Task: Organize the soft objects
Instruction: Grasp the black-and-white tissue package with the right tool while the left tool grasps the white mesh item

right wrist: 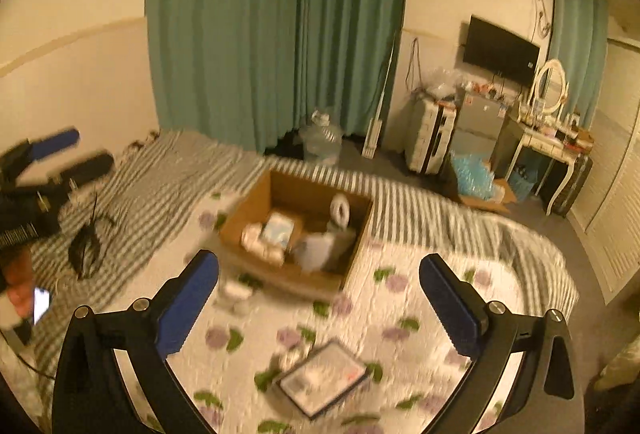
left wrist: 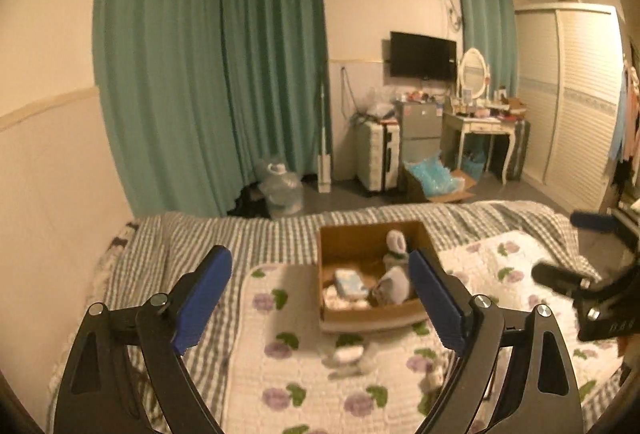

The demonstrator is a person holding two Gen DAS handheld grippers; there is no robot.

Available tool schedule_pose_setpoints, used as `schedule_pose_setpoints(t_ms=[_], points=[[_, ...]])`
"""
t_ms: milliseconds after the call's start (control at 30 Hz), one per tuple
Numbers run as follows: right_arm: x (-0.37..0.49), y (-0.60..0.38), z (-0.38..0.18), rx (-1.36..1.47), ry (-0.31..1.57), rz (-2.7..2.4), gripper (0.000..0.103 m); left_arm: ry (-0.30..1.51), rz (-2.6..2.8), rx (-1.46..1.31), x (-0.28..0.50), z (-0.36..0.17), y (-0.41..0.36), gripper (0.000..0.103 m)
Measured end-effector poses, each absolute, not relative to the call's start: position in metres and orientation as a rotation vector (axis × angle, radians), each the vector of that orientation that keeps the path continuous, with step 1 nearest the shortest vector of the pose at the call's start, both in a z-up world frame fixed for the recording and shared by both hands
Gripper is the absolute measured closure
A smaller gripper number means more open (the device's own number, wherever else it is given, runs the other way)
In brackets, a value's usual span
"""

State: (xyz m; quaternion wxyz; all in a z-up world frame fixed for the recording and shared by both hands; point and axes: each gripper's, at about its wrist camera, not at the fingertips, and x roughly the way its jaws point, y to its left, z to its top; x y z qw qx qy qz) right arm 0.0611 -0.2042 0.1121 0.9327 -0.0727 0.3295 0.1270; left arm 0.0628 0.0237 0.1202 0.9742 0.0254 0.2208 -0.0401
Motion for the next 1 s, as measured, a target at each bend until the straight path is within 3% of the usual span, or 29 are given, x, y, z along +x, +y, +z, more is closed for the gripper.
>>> schedule_pose_setpoints(t_ms=[267, 533, 733, 1000], points=[[0.065, -0.203, -0.004, -0.23, 0.877, 0.288, 0.002, 0.559, -0.089, 0.0, 0.053, 0.04, 0.027, 0.012], [0.084, -0.197, -0.085, -0.341, 1.045, 0.365, 0.002, 0.708, -0.092, 0.035, 0.073, -0.052, 0.002, 0.012], [0.085, -0.184, -0.127, -0.434, 1.185, 0.44, 0.002, 0.8, -0.114, 0.066, 0.087, -0.102, -0.02, 0.012], [0.093, -0.176, -0.152, -0.558, 1.236, 0.397, 0.002, 0.864, -0.124, 0.087, 0.095, -0.128, -0.026, 0.012]])
